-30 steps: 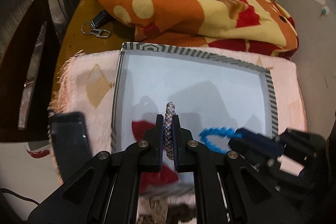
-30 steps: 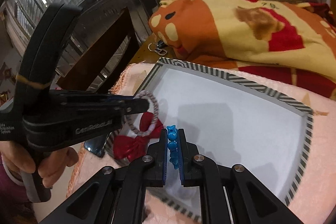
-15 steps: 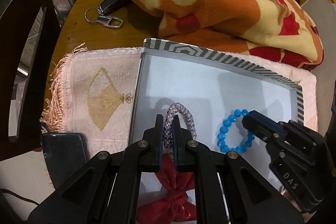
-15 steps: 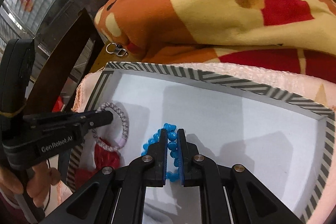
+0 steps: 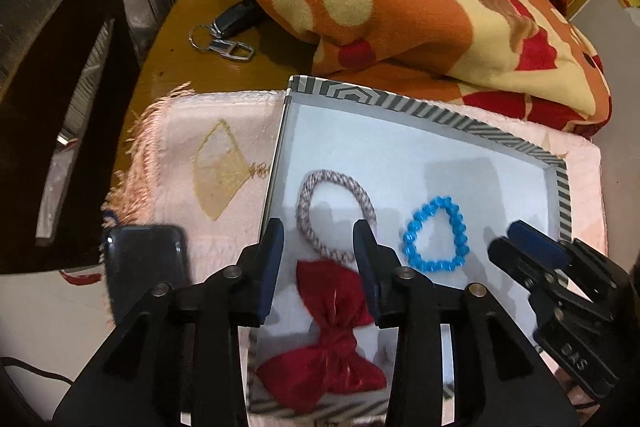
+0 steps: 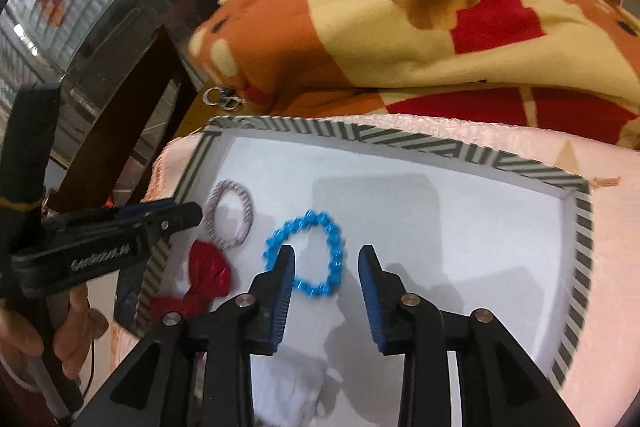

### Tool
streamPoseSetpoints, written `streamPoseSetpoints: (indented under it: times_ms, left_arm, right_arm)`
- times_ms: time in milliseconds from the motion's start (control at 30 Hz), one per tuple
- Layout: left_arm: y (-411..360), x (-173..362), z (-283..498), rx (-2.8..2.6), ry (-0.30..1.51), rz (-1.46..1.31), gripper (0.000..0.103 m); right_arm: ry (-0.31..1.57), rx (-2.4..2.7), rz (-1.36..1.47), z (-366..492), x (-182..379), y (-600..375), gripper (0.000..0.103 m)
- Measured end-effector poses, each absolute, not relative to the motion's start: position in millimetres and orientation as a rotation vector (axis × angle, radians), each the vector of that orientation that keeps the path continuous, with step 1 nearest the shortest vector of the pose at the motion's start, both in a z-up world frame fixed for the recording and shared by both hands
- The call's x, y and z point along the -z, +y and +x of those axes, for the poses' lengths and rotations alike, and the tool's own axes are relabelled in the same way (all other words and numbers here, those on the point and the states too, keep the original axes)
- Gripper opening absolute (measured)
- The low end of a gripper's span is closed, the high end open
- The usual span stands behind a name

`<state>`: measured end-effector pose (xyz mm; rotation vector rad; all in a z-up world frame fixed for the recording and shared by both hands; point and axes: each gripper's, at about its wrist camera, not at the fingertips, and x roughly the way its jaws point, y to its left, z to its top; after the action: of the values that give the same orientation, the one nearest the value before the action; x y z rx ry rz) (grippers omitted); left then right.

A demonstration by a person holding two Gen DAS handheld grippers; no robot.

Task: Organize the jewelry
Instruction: 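Withdraw both open tools from the tray toward the remaining accessories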

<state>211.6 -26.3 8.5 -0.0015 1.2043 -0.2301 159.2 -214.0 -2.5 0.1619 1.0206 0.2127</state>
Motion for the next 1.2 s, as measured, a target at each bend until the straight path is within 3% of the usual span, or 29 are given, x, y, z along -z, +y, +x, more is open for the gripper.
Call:
streamPoseSetpoints:
  times_ms: [167,800,1200]
  left_arm:
    - [-28,-23,183,0.205,1.168,0.022,0.036]
    - [-46,-50,71,0.177,1.066,0.049,0.036]
    - [-48,-50,7,0.166,1.066,0.045,0.036]
  right_arm:
    - [0.984,-0.179,0.153,125,-12,-212,0.041]
    - [0.951,-0.077,0.148,25,-30,-225,0.043]
    - [0.963,-0.078,0.139,-33,-28,-231,0.05]
